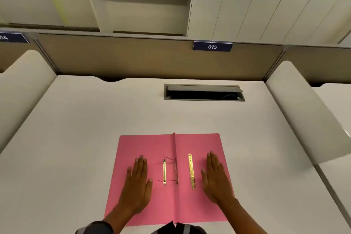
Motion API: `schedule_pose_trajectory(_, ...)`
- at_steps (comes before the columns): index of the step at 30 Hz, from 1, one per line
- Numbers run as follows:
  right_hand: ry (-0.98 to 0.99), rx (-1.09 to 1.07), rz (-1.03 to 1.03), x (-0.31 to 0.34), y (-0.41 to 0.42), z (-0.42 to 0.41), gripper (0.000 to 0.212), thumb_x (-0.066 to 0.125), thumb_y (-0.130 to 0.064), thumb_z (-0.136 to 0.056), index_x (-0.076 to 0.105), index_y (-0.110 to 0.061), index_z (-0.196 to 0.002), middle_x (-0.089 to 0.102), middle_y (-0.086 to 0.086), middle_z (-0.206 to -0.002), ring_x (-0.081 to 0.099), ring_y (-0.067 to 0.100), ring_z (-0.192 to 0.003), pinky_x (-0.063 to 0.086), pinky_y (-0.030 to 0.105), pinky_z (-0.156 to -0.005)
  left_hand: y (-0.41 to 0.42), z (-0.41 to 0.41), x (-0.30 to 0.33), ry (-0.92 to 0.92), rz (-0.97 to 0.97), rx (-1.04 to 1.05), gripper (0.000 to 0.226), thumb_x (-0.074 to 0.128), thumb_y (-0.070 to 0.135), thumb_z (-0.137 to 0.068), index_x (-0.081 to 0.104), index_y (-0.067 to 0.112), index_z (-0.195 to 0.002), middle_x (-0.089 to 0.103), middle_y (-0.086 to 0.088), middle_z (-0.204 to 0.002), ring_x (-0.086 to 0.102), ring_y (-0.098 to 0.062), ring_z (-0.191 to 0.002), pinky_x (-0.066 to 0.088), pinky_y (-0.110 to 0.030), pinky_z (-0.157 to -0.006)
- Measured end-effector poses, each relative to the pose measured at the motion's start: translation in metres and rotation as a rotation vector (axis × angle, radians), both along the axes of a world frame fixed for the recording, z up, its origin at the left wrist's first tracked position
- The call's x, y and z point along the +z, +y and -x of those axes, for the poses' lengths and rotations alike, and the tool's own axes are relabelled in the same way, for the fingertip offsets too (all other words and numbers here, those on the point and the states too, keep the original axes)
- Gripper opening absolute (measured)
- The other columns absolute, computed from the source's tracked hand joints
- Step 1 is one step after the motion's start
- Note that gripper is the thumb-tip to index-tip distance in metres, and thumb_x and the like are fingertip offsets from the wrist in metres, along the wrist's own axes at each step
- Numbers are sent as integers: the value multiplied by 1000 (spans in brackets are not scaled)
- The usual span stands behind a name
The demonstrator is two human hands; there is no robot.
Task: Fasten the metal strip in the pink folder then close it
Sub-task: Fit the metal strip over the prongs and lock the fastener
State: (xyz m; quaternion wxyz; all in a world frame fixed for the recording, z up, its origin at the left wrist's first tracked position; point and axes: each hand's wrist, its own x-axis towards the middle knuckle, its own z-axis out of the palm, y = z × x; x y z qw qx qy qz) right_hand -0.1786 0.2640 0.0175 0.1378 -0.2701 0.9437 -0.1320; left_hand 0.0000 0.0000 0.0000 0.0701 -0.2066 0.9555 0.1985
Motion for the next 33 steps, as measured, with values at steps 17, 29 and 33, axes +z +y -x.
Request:
schedule_pose_trajectory(17, -63, 25, -182, -20, 6, -9, 79, 32, -48, -104, -6, -9, -161, -12, 10, -170, -7, 28, -158, 6, 44, -129, 4, -18, -19, -120, -70, -3, 82, 33, 39, -108, -22, 12, -162, -32, -8, -170, -24, -27, -161, -16, -46, -128)
schedule_pose_trajectory(29, -280, 57, -8, 11, -50, 35, 102, 96, -31, -61, 41, -16, -146, 42, 8, -143, 42, 28, -131, 52, 44, -103, 47, 0, 25, 234, -770, 518, 16, 77, 12, -93, 76, 17, -108, 77, 5, -100, 73, -13, -95, 63, -28, -88)
schedule_pose_trajectory(33, -272, 122, -107, 14, -61, 48, 111, 100, -35, -53, 40, -16, -145, 38, 9, -142, 42, 29, -128, 53, 45, -101, 55, 3, 19, 177, -838, 510, 16, 79, 11, -92, 78, 18, -106, 78, 0, -98, 74, -15, -92, 61, -18, -80)
